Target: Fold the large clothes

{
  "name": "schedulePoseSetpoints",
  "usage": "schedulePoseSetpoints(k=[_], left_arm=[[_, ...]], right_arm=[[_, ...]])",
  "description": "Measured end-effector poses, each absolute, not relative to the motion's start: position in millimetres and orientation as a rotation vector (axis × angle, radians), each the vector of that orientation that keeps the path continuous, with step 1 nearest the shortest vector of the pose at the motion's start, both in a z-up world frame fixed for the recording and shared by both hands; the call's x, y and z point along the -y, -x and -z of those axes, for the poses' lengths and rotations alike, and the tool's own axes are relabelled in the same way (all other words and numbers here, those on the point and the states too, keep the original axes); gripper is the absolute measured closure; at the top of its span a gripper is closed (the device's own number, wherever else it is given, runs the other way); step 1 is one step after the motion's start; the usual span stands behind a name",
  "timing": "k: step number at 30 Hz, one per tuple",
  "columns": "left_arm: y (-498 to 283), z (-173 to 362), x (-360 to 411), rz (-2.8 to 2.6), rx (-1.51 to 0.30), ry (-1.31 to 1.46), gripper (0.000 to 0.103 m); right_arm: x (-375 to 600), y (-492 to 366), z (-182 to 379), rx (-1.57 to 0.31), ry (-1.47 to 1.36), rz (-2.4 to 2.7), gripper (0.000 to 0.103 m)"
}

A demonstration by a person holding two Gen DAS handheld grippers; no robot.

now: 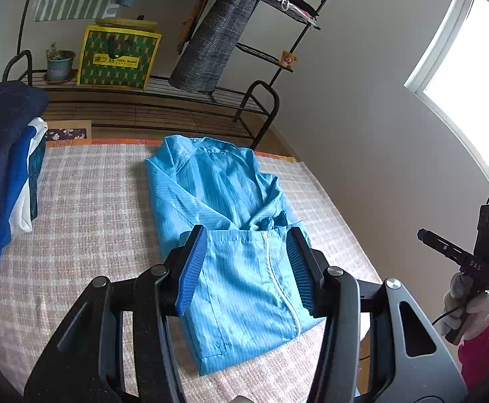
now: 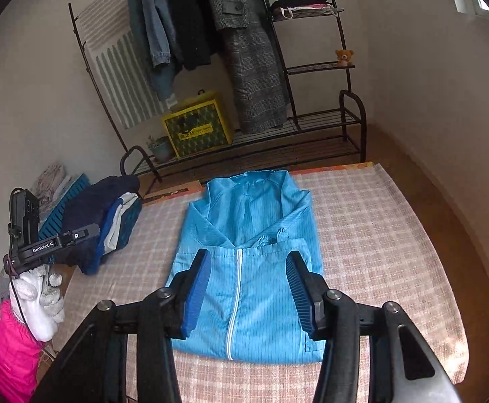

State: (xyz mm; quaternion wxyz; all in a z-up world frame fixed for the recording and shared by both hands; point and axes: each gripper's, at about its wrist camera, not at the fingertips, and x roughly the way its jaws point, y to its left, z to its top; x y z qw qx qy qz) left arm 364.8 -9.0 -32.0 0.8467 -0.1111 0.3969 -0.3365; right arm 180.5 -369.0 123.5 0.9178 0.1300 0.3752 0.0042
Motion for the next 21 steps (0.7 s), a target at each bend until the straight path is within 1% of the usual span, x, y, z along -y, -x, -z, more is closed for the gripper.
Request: schedulePoseSetpoints(k=[2, 5, 9, 13, 16, 19, 21], left_arm=[[-364, 23, 16, 0.726, -0.831, 0.219, 0.053], [-365, 17, 34, 0.751, -0.840, 0.206, 0.053], [-374, 22, 68, 0.777, -0.878, 0.203, 0.053], [-400, 46, 118, 0.804, -0.963, 0.196, 0.053], [-429, 71, 161, 0.813, -1.011, 0.173, 0.053], [-463, 105, 209, 0.832, -1.066, 0.110, 0.053], [-485, 131, 237, 0.826, -1.089, 0.069, 0.053]], right_arm=[[371, -177, -137, -0.766, -0.258, 0.012, 0.048], [382, -177, -142, -0.767, -0.288, 0.022, 0.047], [407, -202, -129, -0.832, -0.288, 0.024, 0.047], [445, -243, -108, -0.849, -0.335, -0.024, 0.047], [478, -288, -78, -0.862, -0.365, -0.076, 0.047], [514, -344, -26, -0.893, -0.424, -0.121, 0.054], [538, -380, 19, -0.918, -0.497, -0.152, 0.056]])
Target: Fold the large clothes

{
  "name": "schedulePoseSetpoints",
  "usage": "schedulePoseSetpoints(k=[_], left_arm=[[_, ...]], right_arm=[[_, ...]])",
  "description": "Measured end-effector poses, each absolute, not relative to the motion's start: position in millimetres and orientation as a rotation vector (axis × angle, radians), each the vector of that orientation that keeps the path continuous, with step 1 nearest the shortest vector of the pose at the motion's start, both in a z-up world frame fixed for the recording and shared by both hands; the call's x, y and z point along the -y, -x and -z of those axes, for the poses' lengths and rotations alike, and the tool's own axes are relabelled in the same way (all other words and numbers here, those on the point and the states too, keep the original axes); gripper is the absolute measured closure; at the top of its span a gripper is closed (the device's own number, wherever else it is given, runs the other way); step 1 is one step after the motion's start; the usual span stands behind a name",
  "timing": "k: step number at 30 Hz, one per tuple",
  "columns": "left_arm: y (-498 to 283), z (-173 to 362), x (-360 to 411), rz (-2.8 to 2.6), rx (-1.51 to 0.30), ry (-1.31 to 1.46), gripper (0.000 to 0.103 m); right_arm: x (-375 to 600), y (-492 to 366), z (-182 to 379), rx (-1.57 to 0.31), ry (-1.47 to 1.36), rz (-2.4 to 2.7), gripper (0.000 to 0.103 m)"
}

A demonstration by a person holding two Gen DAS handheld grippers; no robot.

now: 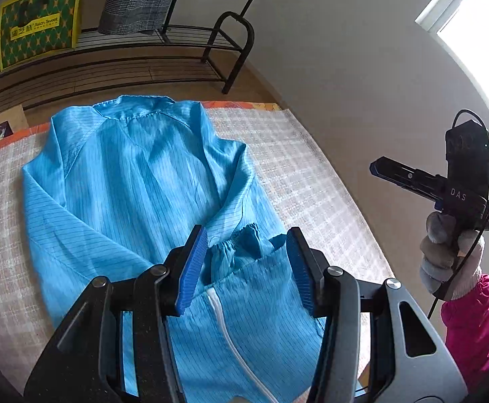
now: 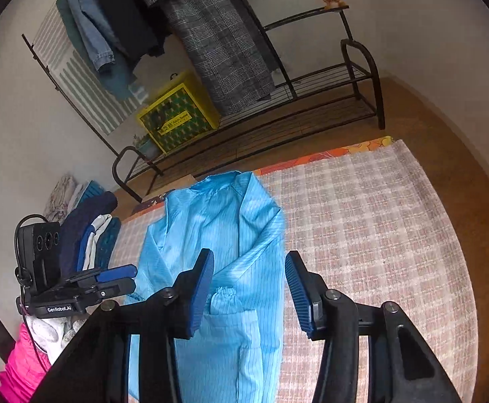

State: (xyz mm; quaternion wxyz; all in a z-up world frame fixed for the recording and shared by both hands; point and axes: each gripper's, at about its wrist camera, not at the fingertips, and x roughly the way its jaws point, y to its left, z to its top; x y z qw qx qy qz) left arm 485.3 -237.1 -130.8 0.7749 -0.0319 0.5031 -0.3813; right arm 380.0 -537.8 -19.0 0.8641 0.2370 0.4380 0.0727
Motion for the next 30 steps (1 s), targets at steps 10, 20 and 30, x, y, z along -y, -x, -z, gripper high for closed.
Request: schedulePoseSetpoints(k=[10, 20, 30], left_arm=[[-543, 225, 304, 0.866, -1.228, 0.016, 0.053], [-542, 217, 306, 0.909, -1.204, -0.010, 0.055], [-569, 206, 327, 0.865, -1.152, -0.010, 0.069]], right_arm=[[568, -485, 181, -1.045, -0.856, -0.315, 0.057], [567, -534, 213, -0.998, -1.119, -0.576, 0.057], [568, -543, 211, -1.024, -1.036, -0.573, 0.091]])
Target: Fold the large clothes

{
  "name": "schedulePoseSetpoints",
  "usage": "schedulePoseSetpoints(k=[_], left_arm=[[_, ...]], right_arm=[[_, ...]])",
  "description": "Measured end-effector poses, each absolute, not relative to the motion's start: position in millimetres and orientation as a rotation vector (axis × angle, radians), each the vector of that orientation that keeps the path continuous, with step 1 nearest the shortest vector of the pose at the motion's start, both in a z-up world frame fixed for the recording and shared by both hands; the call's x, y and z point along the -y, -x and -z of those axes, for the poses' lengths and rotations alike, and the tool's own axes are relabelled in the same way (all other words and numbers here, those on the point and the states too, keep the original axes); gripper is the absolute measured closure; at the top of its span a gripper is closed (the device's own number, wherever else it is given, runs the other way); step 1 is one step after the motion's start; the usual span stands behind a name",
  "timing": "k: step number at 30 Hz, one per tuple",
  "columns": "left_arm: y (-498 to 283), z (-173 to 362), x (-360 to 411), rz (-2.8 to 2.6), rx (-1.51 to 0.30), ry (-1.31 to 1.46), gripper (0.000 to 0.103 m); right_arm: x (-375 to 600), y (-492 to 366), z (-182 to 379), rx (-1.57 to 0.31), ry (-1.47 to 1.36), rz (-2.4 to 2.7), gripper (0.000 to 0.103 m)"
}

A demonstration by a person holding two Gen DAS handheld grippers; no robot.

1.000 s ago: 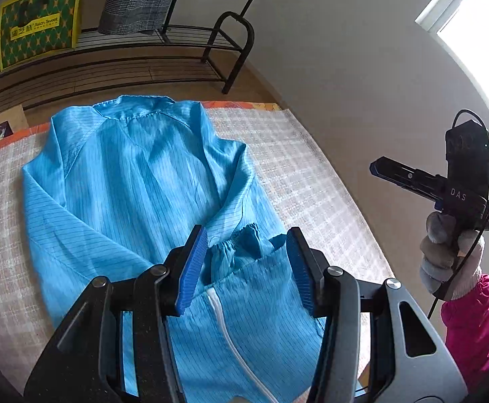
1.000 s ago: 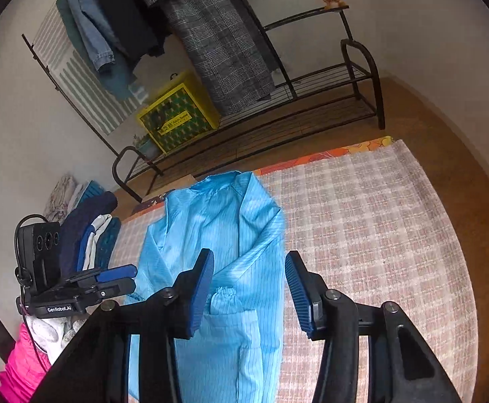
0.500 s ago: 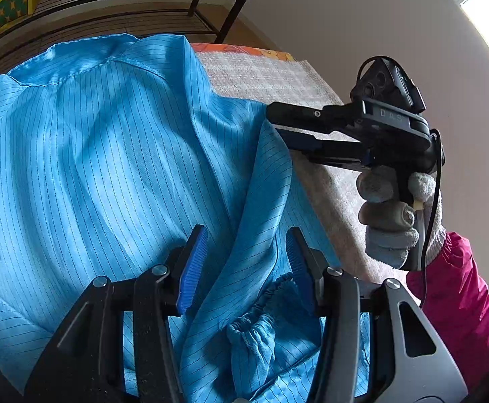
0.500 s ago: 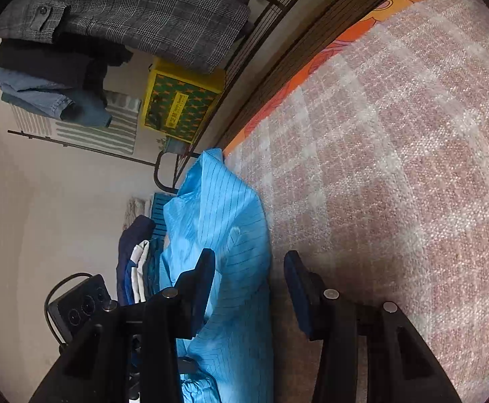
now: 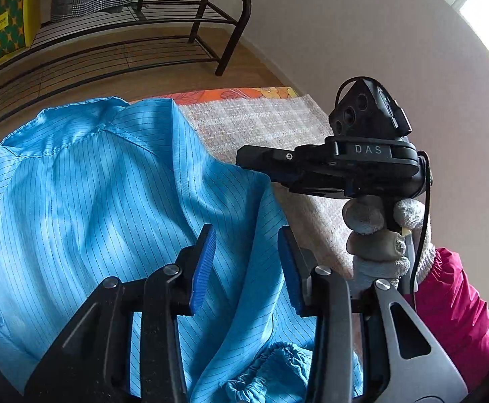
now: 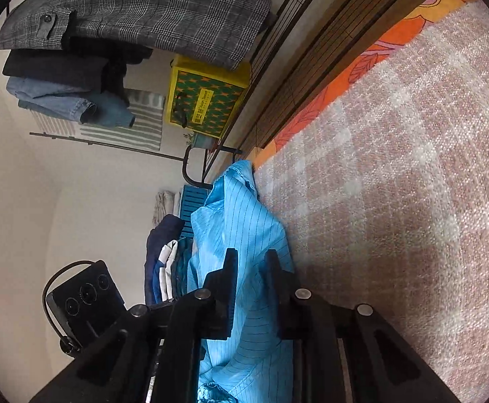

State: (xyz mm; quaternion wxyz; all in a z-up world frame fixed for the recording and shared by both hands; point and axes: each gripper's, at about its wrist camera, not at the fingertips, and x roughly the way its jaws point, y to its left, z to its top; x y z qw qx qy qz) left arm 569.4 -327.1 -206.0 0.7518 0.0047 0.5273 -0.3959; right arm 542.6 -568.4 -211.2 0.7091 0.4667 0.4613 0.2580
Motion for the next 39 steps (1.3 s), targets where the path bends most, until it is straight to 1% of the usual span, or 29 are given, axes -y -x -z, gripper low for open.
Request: schedulePoseSetpoints(k=[4, 5, 6, 7, 9, 11, 13, 15, 20, 23, 24, 27, 30, 32, 35, 37, 39], left_arm=[[-579, 216, 328, 0.847, -1.161, 0.001, 0.069], [-581, 221, 330, 0.850, -1.172, 0.006, 0.069], [-581, 224, 331, 0.848, -1.181, -0.003, 0.069], [-579, 227, 330, 0.844, -1.184, -0.018, 0.069], [-579, 235, 334, 0.840, -1.190, -0.052, 0.073], [-577, 238, 335, 0.835, -1.192, -0.066, 0.073], [-576, 238, 337, 0.829, -1.186, -0.069, 0.073], [-577, 234, 337, 0.822, -1.165, -0.062, 0.073], [-580, 220, 338, 0.809, -1.106, -0.058, 0.073], [-585, 221, 341, 0.802, -1.108, -0.051, 0.073], [-586, 223, 342, 0.796, -1.111, -0.052, 0.073], [-588, 229, 344, 0.795, -1.120, -0.056, 0.073], [-588, 242, 347, 0.798, -1.151, -0.066, 0.073], [-586, 246, 349, 0.797, -1.147, -0.081, 0.073], [-585, 246, 349, 0.805, -1.148, -0.081, 0.073], [-585, 244, 346, 0.807, -1.160, -0.075, 0.073], [-583, 231, 334, 0.798, -1.135, -0.070, 0.073]], right_arm=[[565, -538, 208, -1.046, -0.965, -0.610, 0.093], [566, -535, 208, -1.043, -0.952, -0.609, 0.086], [568, -533, 209, -1.049, -0.953, -0.595, 0.068], [570, -530, 212, -1.055, -0.963, -0.574, 0.063], [574, -524, 215, -1.056, -0.962, -0.559, 0.069], [576, -519, 217, -1.055, -0.980, -0.572, 0.070], [574, -516, 220, -1.063, -1.027, -0.603, 0.073], [570, -515, 223, -1.076, -1.074, -0.627, 0.079], [576, -510, 227, -0.985, -1.225, -0.643, 0.079], [574, -513, 226, -0.970, -1.223, -0.627, 0.085], [571, -514, 224, -0.982, -1.209, -0.625, 0.091], [565, -516, 215, -1.020, -1.101, -0.573, 0.099], [565, -519, 203, -1.056, -0.968, -0.483, 0.100], [553, -523, 189, -1.093, -0.793, -0.428, 0.101], [519, -530, 162, -1.155, -0.403, -0.315, 0.102], [499, -533, 148, -1.165, -0.224, -0.270, 0.102], [483, -536, 137, -1.159, -0.088, -0.237, 0.102]])
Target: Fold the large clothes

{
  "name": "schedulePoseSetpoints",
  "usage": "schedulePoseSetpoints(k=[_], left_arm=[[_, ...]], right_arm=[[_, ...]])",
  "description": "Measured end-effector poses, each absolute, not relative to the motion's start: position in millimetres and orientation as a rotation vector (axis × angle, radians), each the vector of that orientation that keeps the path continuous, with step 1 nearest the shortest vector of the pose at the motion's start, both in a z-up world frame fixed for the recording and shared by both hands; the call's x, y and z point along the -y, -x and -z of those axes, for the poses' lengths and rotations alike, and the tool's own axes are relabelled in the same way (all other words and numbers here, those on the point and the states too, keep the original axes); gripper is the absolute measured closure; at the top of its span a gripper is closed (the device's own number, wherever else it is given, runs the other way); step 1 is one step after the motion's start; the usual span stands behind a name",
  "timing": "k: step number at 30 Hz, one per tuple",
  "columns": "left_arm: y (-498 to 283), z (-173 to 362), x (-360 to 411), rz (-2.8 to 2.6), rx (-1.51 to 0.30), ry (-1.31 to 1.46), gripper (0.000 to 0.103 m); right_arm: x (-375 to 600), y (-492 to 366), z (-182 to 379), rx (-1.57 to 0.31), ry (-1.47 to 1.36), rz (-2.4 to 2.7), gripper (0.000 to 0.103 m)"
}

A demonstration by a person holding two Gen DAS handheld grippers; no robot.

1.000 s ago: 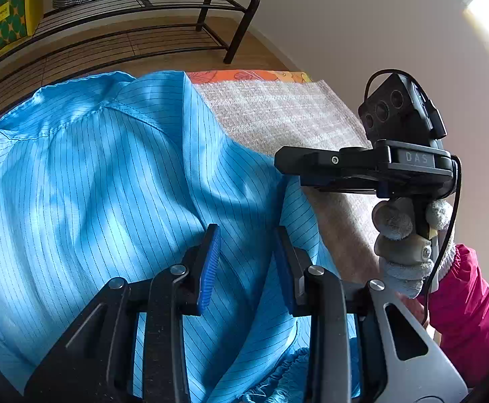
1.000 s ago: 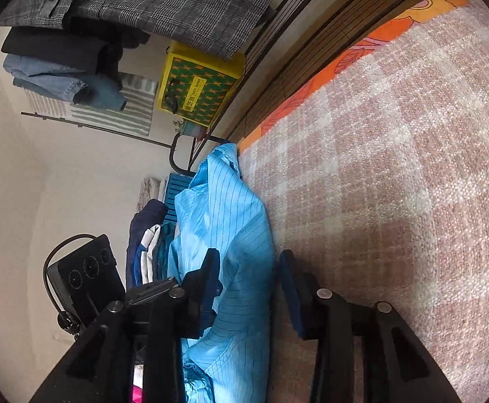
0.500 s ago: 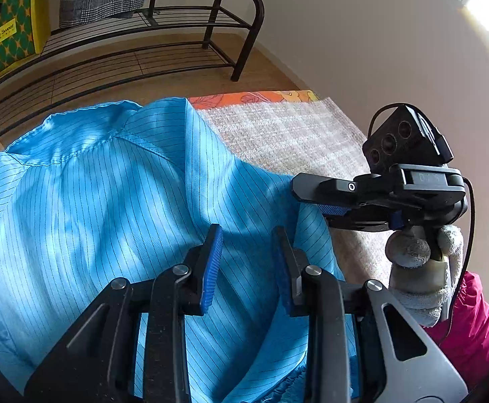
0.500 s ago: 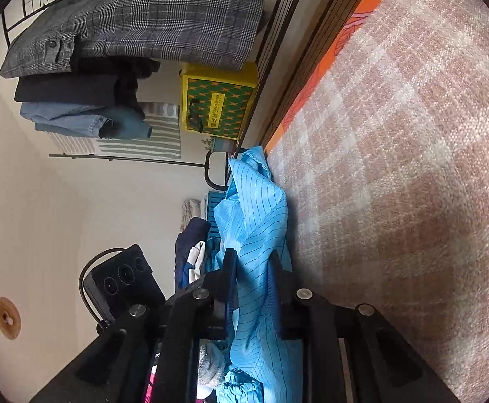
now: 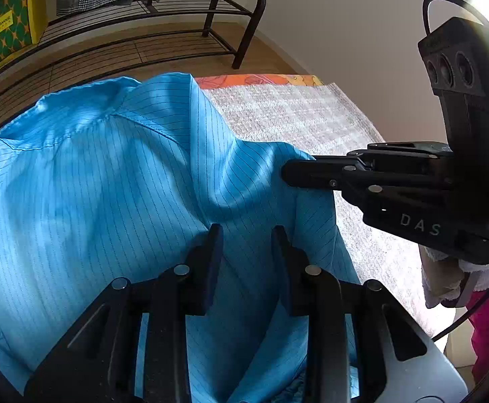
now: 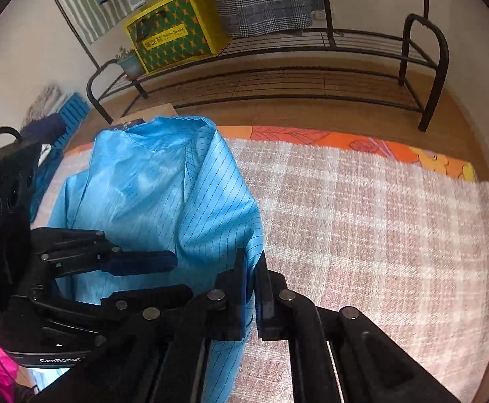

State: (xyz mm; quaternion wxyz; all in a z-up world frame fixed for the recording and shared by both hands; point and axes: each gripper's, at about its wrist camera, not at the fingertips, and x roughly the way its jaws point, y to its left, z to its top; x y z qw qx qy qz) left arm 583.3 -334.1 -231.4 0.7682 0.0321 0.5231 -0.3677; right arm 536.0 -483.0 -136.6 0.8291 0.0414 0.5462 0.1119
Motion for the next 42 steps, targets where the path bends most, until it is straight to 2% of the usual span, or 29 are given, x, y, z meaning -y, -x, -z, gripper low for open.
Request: schedulePoseSetpoints(k=[2, 4, 5, 6, 7, 11, 15, 19, 24, 27, 28, 32, 34, 35, 38, 40, 42], left_arm=[[-582, 209, 312, 0.774, -1.095, -0.040, 0.074], [-580, 182, 286, 0.771, -1.054, 0.002, 0.073], [-577, 167, 272, 0.760, -1.021, 0.005, 0.073], [-573, 152, 258, 0.749, -0.989, 0.009, 0.073], [-568, 140, 244, 0.744, -0.965, 0.011, 0.073], [-542, 111, 181, 0.686, -0.894, 0.009, 0.073], [-522, 123, 118, 0.606, -0.934, 0.047, 0.073], [-507, 151, 85, 0.556, -0.993, 0.079, 0.073], [-503, 172, 66, 0.544, -1.033, 0.153, 0.073], [-499, 171, 58, 0.540, -1.007, 0.132, 0.073], [-500, 172, 54, 0.541, -1.001, 0.133, 0.073], [-523, 183, 49, 0.538, -1.014, 0.162, 0.073], [-552, 193, 48, 0.540, -1.048, 0.216, 0.067], [-570, 198, 49, 0.557, -1.071, 0.253, 0.058], [-622, 204, 57, 0.541, -1.080, 0.276, 0.058], [-655, 208, 62, 0.558, -1.095, 0.322, 0.054], [-682, 213, 71, 0.573, -1.113, 0.347, 0.037]], right_arm=[[472, -541, 131, -1.173, -0.015, -0.222, 0.102], [467, -548, 132, -1.214, -0.002, -0.219, 0.097], [469, -551, 133, -1.228, -0.038, -0.216, 0.093], [474, -553, 132, -1.232, -0.084, -0.215, 0.082], [480, -555, 130, -1.221, -0.135, -0.217, 0.077], [508, -546, 113, -1.110, -0.257, -0.191, 0.077], [530, -514, 112, -1.096, -0.361, -0.256, 0.086], [503, -503, 128, -1.119, -0.358, -0.382, 0.088], [477, -547, 169, -1.175, -0.284, -0.266, 0.088], [481, -546, 153, -1.105, -0.345, -0.331, 0.087], [484, -543, 145, -1.083, -0.346, -0.343, 0.086], [504, -535, 120, -0.977, -0.336, -0.341, 0.064], [515, -541, 120, -0.955, -0.352, -0.332, 0.053], [518, -547, 123, -0.960, -0.379, -0.344, 0.049], [519, -569, 136, -0.972, -0.460, -0.382, 0.048], [511, -584, 146, -0.992, -0.455, -0.390, 0.048], [500, -599, 157, -1.021, -0.443, -0.418, 0.044]])
